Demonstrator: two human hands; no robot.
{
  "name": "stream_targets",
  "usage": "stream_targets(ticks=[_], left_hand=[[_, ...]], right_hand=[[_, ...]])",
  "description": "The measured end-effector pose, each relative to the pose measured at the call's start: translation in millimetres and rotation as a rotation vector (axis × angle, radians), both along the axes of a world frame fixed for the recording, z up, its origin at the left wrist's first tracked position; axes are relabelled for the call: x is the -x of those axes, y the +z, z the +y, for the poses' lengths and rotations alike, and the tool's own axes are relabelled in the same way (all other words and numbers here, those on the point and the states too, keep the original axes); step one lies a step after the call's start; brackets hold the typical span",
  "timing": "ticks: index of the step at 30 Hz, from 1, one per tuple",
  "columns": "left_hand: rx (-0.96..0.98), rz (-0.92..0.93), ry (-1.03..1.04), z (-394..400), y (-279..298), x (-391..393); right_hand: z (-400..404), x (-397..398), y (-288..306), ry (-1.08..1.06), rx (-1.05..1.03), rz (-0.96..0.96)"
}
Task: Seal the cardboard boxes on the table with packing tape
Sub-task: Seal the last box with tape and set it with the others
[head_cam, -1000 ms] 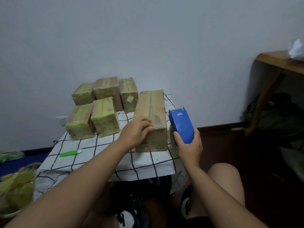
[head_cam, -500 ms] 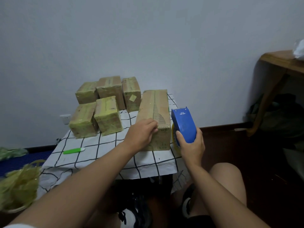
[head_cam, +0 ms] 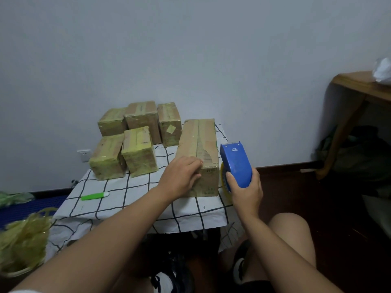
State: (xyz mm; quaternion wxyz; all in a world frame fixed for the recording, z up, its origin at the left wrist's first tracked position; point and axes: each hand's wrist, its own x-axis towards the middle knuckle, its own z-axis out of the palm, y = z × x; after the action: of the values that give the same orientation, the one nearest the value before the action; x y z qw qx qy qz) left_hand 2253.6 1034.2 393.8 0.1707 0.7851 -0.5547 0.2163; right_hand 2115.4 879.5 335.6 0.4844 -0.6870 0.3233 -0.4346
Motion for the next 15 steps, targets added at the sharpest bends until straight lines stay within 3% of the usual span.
stream_targets(ticks=[3, 12, 15], left_hand=[[0.026, -0.023, 0.075, 3.6, -5.3, 0.5], [0.159, 0.235, 0.123, 14.3, 0.4, 2.5], [0.187, 0.21, 0.098, 12.7, -2.1, 2.2]], right_hand=[[-0.1, -0.3, 1.0, -0.01, -0.003, 0.0], [-0.1, 0.4, 1.9, -0.012, -0.035, -0.003], [-1.3, 1.2, 0.6, -0.025, -0.047, 0.002]])
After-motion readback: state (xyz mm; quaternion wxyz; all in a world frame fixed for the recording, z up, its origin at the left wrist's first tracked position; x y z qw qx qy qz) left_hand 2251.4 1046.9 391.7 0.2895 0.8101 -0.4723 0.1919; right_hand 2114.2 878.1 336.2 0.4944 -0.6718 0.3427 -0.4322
